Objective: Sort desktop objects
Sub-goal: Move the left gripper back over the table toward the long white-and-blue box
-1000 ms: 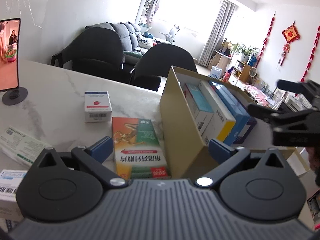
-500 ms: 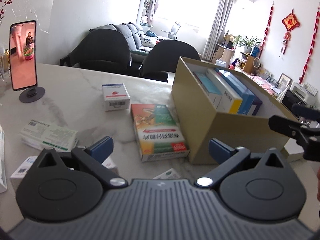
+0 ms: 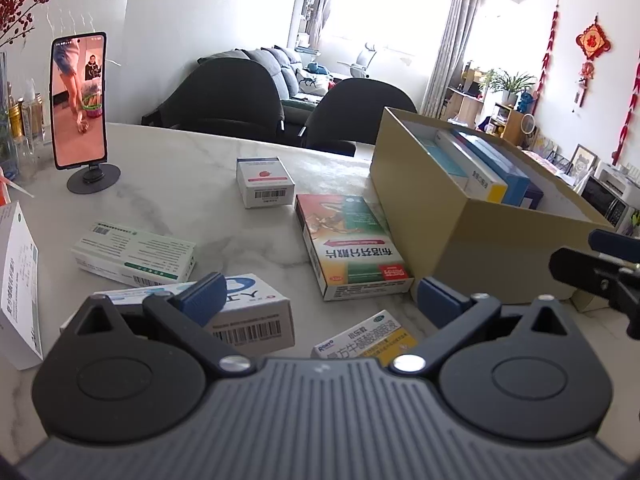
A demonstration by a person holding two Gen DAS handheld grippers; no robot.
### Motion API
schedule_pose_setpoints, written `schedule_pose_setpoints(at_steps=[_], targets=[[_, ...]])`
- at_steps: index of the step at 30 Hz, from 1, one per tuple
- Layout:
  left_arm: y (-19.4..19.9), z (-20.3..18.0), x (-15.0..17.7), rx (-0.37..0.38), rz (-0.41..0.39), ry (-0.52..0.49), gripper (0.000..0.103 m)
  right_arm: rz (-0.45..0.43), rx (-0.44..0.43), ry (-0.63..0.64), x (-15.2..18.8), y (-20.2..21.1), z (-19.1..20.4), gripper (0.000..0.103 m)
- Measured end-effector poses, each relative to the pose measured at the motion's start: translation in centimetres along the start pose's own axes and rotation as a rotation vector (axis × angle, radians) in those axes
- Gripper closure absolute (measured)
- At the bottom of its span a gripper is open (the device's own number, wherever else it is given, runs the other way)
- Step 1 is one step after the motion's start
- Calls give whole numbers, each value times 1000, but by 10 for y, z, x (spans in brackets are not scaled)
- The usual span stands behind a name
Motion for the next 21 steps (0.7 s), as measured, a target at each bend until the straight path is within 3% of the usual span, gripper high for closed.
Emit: schedule_pose_setpoints(at_steps=[10,21], targets=[[4,7,-1,15,-8,-27,0,17,-32,-3,7,-3,17,0],[16,39,1,-38,-22,-86,0,42,-62,-25,10,-10,18,0]])
Point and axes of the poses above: each gripper's, at about its wrist camera, not at the fingertips, and y roughly against the way its jaws point, z to its left, x to its underside, the point moved 9 cm from there along -y, roughly the way its jaws point, and after that the axes turned 1 degree about -x, right-handed, at the moved point
